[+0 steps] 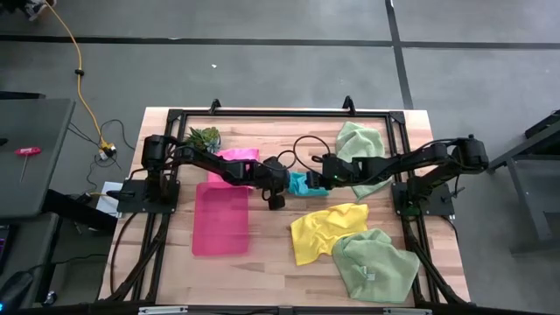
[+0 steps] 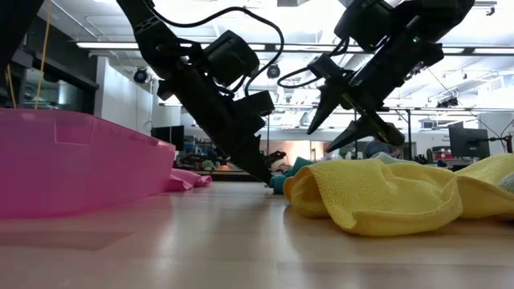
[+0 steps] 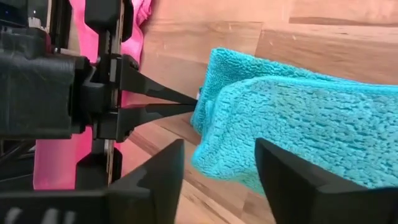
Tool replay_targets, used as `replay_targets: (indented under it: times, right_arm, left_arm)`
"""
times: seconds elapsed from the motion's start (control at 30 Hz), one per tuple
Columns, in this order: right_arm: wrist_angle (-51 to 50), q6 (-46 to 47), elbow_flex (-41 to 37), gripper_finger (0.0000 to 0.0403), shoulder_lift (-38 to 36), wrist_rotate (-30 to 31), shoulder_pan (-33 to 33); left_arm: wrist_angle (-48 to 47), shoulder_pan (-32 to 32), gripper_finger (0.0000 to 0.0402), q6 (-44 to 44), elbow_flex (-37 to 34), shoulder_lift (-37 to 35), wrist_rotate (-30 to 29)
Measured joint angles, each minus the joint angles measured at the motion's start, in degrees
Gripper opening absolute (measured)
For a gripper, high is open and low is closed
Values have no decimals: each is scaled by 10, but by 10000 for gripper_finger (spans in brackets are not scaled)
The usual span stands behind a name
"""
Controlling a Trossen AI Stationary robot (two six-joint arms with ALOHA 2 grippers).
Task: Fold microfiber towels
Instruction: Fold the blue microfiber towel
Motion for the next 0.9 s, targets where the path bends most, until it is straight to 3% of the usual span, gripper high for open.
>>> replay_targets:
  times: [0.2,0.5,0.7,0.9]
  right_arm:
    - [31,-4,0,227,-3,-3,-15]
    - [12,-114,0,219,-52,-29,-42]
    - [-69,-191,0,216,-116,-30,-45]
    - [-191,-230,-1,216,-174,-22,-45]
  left_arm:
    - [0,0,0,0,0,0,0]
    - [-3,0,0,0,0,0,0]
    - [-10,4,6,9,0,-7,-8]
    - [-30,17,38,27,4,-21,-12]
